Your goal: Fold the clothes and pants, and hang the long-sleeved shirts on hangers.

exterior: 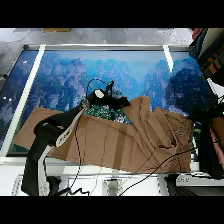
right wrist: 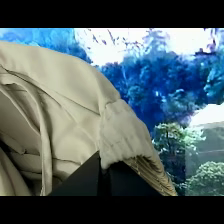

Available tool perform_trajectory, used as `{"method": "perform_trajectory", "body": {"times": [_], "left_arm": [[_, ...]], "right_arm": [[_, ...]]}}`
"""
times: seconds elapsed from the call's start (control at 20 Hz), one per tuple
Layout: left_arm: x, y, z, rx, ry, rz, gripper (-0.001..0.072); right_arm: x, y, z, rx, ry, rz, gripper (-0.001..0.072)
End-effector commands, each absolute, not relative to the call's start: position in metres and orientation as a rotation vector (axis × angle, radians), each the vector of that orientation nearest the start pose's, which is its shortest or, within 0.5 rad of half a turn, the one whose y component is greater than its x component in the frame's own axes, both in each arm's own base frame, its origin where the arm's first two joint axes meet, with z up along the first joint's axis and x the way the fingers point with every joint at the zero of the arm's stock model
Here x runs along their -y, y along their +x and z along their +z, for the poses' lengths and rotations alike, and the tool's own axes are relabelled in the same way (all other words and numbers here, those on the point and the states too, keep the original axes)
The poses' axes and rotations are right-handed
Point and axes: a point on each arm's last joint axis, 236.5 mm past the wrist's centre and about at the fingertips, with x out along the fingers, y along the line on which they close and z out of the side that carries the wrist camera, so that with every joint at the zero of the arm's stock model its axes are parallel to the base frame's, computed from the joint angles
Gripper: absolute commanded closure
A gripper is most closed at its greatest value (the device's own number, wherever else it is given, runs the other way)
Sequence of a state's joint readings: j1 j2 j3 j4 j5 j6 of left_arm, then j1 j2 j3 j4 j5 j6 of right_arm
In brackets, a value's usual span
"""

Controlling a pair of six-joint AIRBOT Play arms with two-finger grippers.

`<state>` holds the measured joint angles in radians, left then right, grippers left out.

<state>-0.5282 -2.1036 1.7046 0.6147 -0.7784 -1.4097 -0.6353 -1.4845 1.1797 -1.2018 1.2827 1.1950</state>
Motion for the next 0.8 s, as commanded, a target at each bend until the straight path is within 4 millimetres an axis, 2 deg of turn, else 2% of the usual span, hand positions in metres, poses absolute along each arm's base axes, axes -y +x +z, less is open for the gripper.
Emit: {"method": "perform_trajectory", "body": {"times": [0.0,0.05,0.1,0.15,0.25,0.35,0.45,0.6,0.7,0.75], "left_arm": [[0.433,0.449,-0.103,-1.231,-0.553,-0.714,0.0529],[0.432,0.451,-0.101,-1.225,-0.556,-0.712,0.0671],[0.428,0.458,-0.095,-1.21,-0.562,-0.71,0.0695],[0.423,0.467,-0.086,-1.184,-0.568,-0.709,0.0695],[0.404,0.494,-0.049,-1.096,-0.581,-0.71,0.0695],[0.374,0.527,0.007,-0.948,-0.554,-0.728,0.0696],[0.331,0.556,0.075,-0.785,-0.531,-0.719,0.0696],[0.245,0.587,0.166,-0.534,-0.449,-0.638,0.0696],[0.184,0.597,0.205,-0.433,-0.405,-0.552,0.0696],[0.155,0.599,0.219,-0.401,-0.387,-0.506,0.0696]], "right_arm": [[0.146,0.335,-0.051,-1.385,0.526,-0.033,0.0679],[0.145,0.335,-0.051,-1.387,0.526,-0.032,0.0679],[0.145,0.335,-0.051,-1.387,0.526,-0.032,0.0679],[0.145,0.335,-0.051,-1.386,0.526,-0.032,0.0679],[0.146,0.337,-0.051,-1.379,0.525,-0.035,0.068],[0.146,0.341,-0.05,-1.361,0.534,-0.034,0.0679],[0.142,0.349,-0.046,-1.325,0.561,-0.027,0.0679],[0.134,0.366,-0.038,-1.255,0.625,-0.005,0.0679],[0.13,0.376,-0.033,-1.212,0.66,0.004,0.068],[0.13,0.381,-0.03,-1.191,0.673,0.004,0.0679]]}}
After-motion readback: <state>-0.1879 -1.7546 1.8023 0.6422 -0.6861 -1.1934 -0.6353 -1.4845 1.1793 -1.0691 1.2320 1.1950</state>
